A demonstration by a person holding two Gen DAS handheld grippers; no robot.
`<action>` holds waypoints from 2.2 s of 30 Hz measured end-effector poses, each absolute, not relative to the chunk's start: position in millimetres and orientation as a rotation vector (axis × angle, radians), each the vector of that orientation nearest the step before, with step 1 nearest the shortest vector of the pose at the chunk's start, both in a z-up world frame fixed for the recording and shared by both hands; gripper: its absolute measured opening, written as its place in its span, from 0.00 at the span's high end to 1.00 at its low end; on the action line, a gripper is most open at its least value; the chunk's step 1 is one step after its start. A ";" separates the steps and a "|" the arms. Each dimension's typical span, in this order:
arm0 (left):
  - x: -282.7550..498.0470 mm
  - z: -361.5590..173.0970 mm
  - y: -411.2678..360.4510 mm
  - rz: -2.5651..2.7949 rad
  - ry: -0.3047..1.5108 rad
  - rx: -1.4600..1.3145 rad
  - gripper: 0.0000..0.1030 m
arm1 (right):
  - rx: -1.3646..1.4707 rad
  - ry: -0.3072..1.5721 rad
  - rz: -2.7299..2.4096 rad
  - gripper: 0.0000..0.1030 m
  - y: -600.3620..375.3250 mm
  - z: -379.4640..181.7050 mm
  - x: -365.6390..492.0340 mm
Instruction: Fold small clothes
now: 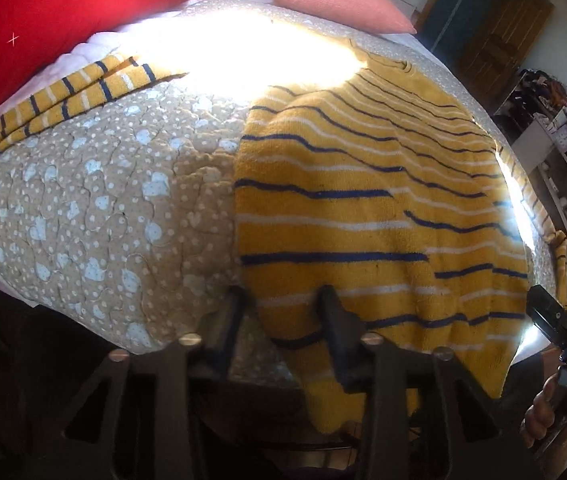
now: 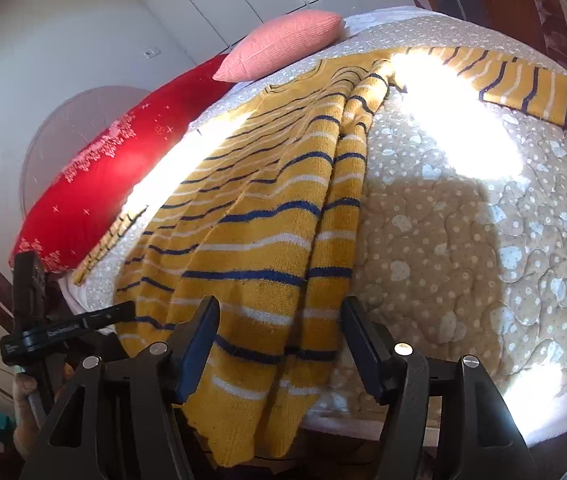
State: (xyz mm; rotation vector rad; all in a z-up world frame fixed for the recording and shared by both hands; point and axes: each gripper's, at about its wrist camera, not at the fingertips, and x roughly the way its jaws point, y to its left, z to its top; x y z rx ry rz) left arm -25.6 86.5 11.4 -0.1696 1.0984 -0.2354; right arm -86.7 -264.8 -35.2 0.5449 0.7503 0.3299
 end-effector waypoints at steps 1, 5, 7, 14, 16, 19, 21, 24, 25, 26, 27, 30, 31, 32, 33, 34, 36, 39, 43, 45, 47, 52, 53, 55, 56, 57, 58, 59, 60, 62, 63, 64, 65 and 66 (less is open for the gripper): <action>-24.7 15.0 94.7 -0.251 1.106 -0.207 0.90 | 0.564 0.735 0.317 0.35 -270.1 -34.5 -89.8; -25.6 18.0 115.1 -0.229 1.121 -0.281 0.90 | 0.504 0.748 0.198 0.52 -279.1 -35.7 -93.4; -30.9 17.2 117.7 -0.233 1.128 -0.294 0.90 | 0.470 0.762 0.186 0.67 -275.8 -39.1 -91.5; -33.2 13.4 91.8 -0.232 1.125 -0.191 0.90 | 0.363 0.759 0.216 0.65 -240.5 -42.8 -70.8; -34.0 13.5 87.4 -0.221 1.127 -0.161 0.90 | 0.351 0.760 0.210 0.88 -237.8 -42.9 -67.7; -37.6 19.5 86.4 -0.219 1.128 -0.155 0.90 | 0.465 0.717 0.240 0.93 -264.0 -29.5 -78.9; -40.4 23.1 87.6 -0.218 1.122 -0.155 0.90 | 0.447 0.666 0.150 0.93 -286.1 -14.0 -96.9; -44.0 24.0 90.4 -0.214 1.123 -0.156 0.90 | 0.443 0.653 0.015 0.93 -326.5 -7.5 -121.2; -43.6 23.0 89.6 -0.211 1.128 -0.152 0.90 | 0.453 0.670 -0.002 0.93 -335.6 -11.2 -123.7; -43.8 22.2 89.5 -0.208 1.133 -0.149 0.90 | 0.470 0.689 -0.003 0.93 -342.7 -17.3 -125.0; -44.7 22.2 90.2 -0.204 1.138 -0.150 0.90 | 0.483 0.702 -0.021 0.93 -347.7 -22.4 -126.3; -48.0 28.7 88.2 -0.210 1.126 -0.153 0.90 | 0.527 0.675 -0.073 0.92 -365.8 -29.3 -138.8; -51.6 32.6 87.6 -0.214 1.114 -0.149 0.88 | 0.566 0.650 -0.082 0.92 -375.0 -29.9 -144.4; -54.3 37.3 87.1 -0.217 1.100 -0.141 0.83 | 0.599 0.631 -0.089 0.92 -384.5 -29.9 -149.2; -55.7 42.2 85.5 -0.216 1.084 -0.133 0.80 | 0.622 0.614 -0.105 0.92 -392.4 -28.9 -153.1; -56.6 47.3 84.5 -0.215 1.069 -0.125 0.71 | 0.643 0.593 -0.128 0.92 -401.9 -27.8 -157.7; -59.8 56.4 82.0 -0.210 1.036 -0.113 0.61 | 0.684 0.559 -0.171 0.91 -419.3 -25.2 -165.2; -62.0 64.7 74.7 -0.224 1.010 -0.100 0.56 | 0.693 0.536 -0.217 0.81 -431.8 -19.7 -170.8; -59.6 64.4 59.5 -0.257 1.023 -0.084 0.55 | 0.701 0.508 -0.220 0.51 -436.7 -15.9 -171.1; -61.4 63.5 53.6 -0.267 1.025 -0.074 0.55 | 0.780 0.487 -0.184 0.45 -442.2 -21.4 -172.5; -61.8 62.4 50.7 -0.267 1.026 -0.065 0.54 | 0.810 0.489 -0.196 0.45 -445.4 -25.8 -172.3; -59.9 63.3 49.2 -0.264 1.026 -0.067 0.54 | 0.466 0.527 -0.369 0.45 -425.3 -5.7 -153.6; -59.1 64.0 49.1 -0.265 1.025 -0.071 0.53 | 0.408 0.544 -0.378 0.44 -423.5 -6.4 -144.9; -58.4 66.0 47.7 -0.264 1.020 -0.074 0.53 | 0.350 0.616 -0.389 0.40 -426.6 -17.7 -125.0; -58.4 67.3 47.5 -0.263 1.015 -0.072 0.53 | 0.322 0.647 -0.404 0.40 -428.8 -25.0 -118.2; -58.7 68.8 47.1 -0.260 1.008 -0.067 0.53 | 0.283 0.661 -0.434 0.51 -430.0 -29.4 -114.2; -58.9 70.6 47.5 -0.256 1.003 -0.062 0.53 | 0.239 0.663 -0.481 0.82 -432.0 -29.8 -114.0; -59.0 72.5 48.3 -0.254 0.997 -0.057 0.53 | 0.227 0.662 -0.489 0.93 -437.1 -27.2 -115.7; -58.7 74.4 49.9 -0.253 0.990 -0.056 0.52 | 0.245 0.652 -0.488 0.95 -444.4 -22.3 -119.9; -57.8 78.5 54.7 -0.246 0.974 -0.060 0.52 | 0.239 0.614 -0.569 0.95 -463.4 -6.2 -131.3; -56.6 80.2 58.1 -0.242 0.966 -0.066 0.52 | 0.227 0.594 -0.620 0.95 -474.8 4.2 -137.4; -55.0 81.5 61.4 -0.238 0.959 -0.073 0.50 | 0.227 0.575 -0.664 0.96 -488.4 15.6 -143.0; -53.0 82.5 64.9 -0.231 0.953 -0.081 0.48 | 0.252 0.558 -0.676 0.96 -502.9 26.9 -147.2; -50.4 83.0 68.4 -0.225 0.948 -0.092 0.47 | 0.281 0.540 -0.676 0.96 -514.6 38.1 -149.4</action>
